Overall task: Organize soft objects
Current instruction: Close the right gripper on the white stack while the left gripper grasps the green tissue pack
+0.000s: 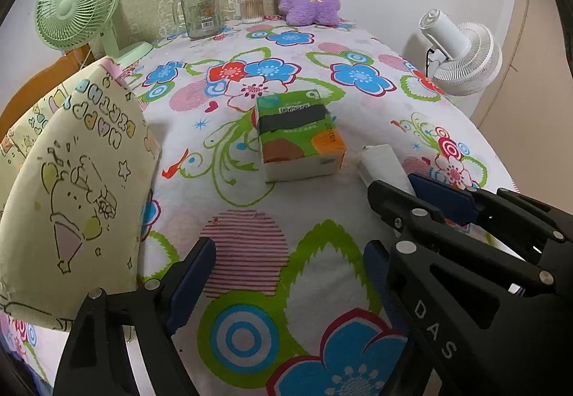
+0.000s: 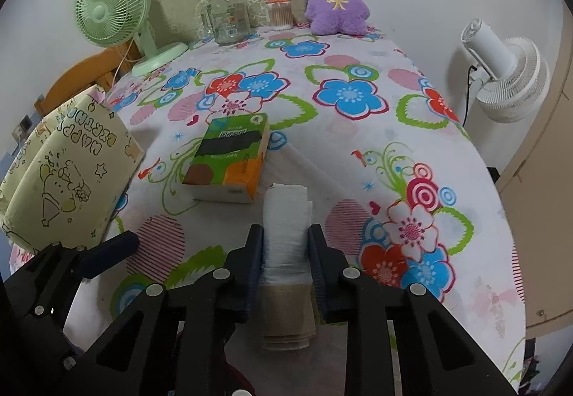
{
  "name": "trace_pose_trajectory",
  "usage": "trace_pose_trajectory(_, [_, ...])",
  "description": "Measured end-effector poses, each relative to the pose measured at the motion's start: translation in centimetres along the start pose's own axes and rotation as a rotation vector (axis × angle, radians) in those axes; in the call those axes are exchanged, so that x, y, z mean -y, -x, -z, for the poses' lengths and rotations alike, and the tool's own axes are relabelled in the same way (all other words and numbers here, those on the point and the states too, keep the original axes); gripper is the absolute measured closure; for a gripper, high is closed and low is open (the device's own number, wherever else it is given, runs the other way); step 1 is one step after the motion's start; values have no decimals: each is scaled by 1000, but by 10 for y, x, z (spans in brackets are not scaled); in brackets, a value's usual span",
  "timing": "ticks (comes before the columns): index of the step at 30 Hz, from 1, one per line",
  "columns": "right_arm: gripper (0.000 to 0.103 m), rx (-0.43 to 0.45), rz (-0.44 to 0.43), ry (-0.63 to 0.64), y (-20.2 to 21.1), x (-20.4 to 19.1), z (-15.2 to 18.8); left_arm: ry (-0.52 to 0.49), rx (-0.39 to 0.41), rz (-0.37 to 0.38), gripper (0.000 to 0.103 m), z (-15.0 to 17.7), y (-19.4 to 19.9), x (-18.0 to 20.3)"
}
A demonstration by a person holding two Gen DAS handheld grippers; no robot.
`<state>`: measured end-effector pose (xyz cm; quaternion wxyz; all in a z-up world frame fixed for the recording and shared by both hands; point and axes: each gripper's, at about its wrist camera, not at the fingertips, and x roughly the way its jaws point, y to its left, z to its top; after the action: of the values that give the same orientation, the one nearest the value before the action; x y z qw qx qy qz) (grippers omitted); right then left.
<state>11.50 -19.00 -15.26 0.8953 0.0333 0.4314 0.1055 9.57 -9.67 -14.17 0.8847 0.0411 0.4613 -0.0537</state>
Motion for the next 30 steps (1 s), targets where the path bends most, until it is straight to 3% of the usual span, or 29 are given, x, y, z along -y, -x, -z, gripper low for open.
trace_pose_trajectory(10, [75, 31, -27, -42, 7, 14, -15, 3, 49, -20, 18, -22, -1, 7])
trace_pose_trajectory(30, [75, 81, 35, -50, -2, 33, -47, -11, 70, -6, 24, -59, -24, 15])
